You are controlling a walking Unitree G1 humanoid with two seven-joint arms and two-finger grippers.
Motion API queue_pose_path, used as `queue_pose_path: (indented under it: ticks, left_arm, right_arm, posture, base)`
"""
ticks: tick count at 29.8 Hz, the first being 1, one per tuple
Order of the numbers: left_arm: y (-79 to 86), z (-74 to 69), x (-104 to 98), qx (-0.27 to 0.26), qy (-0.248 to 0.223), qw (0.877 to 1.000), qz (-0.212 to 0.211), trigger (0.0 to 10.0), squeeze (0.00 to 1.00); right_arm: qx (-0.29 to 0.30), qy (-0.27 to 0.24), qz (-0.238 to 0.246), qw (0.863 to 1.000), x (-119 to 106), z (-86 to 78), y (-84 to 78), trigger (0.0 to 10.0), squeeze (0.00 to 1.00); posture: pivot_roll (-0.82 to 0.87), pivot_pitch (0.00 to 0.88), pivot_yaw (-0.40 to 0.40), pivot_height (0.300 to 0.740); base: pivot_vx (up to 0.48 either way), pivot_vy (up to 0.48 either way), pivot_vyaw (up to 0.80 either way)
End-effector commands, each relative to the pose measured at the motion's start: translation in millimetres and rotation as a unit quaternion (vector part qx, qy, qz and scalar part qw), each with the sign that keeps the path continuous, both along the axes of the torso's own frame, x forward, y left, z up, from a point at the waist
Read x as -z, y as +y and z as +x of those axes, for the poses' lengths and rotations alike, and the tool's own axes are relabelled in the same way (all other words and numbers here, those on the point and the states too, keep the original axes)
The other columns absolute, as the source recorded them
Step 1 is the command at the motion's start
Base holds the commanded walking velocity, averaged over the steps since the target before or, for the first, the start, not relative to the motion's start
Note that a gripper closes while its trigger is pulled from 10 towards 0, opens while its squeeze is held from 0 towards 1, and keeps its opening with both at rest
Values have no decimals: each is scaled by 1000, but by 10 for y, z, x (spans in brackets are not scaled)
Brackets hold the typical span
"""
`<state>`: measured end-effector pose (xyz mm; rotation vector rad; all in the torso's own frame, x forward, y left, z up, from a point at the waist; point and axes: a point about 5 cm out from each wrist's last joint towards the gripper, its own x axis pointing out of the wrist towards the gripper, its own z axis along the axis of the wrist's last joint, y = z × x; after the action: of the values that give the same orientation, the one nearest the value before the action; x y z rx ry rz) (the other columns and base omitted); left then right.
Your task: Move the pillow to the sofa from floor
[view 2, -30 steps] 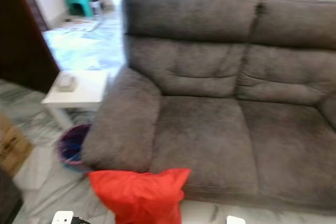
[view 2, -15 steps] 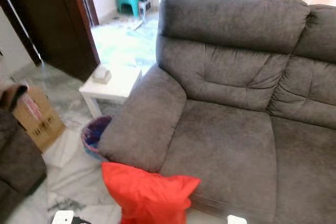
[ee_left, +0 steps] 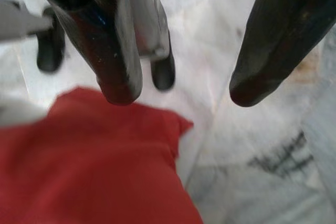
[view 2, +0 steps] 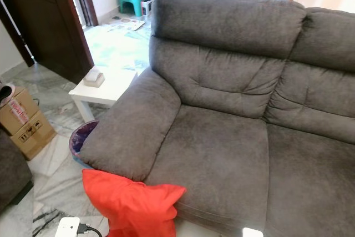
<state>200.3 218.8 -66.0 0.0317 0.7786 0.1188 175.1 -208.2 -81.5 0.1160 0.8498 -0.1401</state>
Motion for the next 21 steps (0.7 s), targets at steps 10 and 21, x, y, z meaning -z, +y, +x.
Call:
queue_pose_path:
  ticks: [10,21]
  left_arm:
    - [-83,547,-525,61,-201,977,38,10000,0]
    - [-122,472,-825,95,-310,945,40,10000,0]
  right_arm:
    - [-2,-155,-10,988,-370,482,-86,10000,0]
    - [80,-311,-31,946,-743,547,-374,10000,0]
  posture:
    - [-38,98,6,740]
    - [-11,68,25,740]
  base:
    - [0,0,443]
    - [0,0,0]
